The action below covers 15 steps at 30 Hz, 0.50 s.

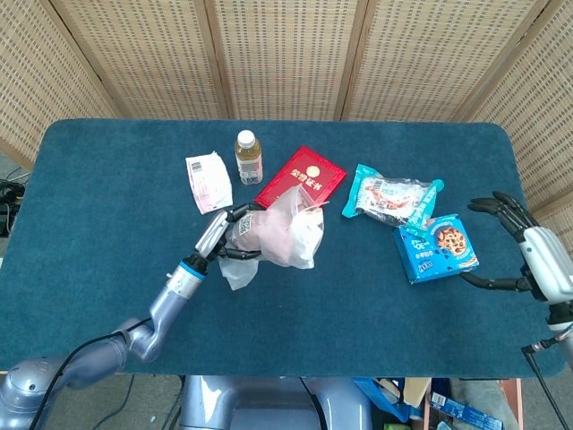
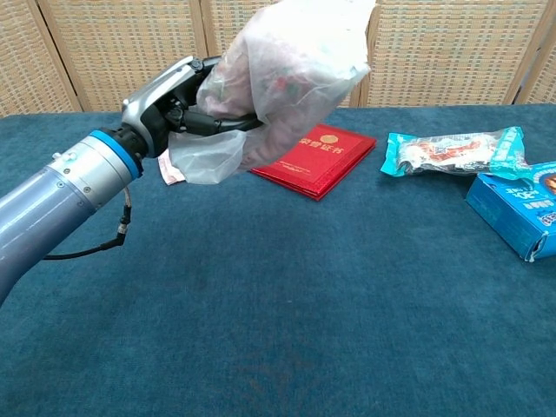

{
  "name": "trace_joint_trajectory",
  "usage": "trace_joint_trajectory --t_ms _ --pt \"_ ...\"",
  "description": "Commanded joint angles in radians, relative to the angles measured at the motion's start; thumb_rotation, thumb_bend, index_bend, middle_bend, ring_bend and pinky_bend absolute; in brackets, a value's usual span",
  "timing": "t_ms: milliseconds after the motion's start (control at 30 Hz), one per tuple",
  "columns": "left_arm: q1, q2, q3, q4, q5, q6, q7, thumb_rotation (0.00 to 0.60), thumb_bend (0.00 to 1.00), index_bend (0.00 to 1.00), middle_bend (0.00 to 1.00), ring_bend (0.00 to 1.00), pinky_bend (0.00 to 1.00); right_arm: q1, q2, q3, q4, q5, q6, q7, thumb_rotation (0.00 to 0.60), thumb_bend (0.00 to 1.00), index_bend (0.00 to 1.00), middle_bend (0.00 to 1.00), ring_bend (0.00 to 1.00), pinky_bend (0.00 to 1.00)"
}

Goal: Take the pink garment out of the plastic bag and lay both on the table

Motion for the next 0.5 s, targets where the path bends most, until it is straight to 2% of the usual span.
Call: trace_joint_trajectory --t_ms 33,233,500 --pt "-0.013 -0.015 -0.002 0.010 -0.001 0.004 0.006 0.600 0.51 0.66 0.58 0.54 0.67 0.081 0.056 0.040 -0.045 0.044 -0.116 0.072 0.600 0.11 0.25 0.24 0.12 0.13" --pt "-0.027 -0.026 -0.008 0.006 -0.006 0.028 0.018 0.600 0.51 0.66 0.58 0.54 0.67 0.181 0.103 0.068 -0.089 0.098 -0.296 0.121 0.600 0.18 0.32 0.30 0.17 0.15" --pt "-0.040 -0.020 -0.016 -0.038 -0.006 0.059 0.046 0.600 0.51 0.66 0.58 0.54 0.67 0.311 0.097 0.118 -0.140 0.265 -0.477 0.055 0.600 0.20 0.35 0.33 0.19 0.16"
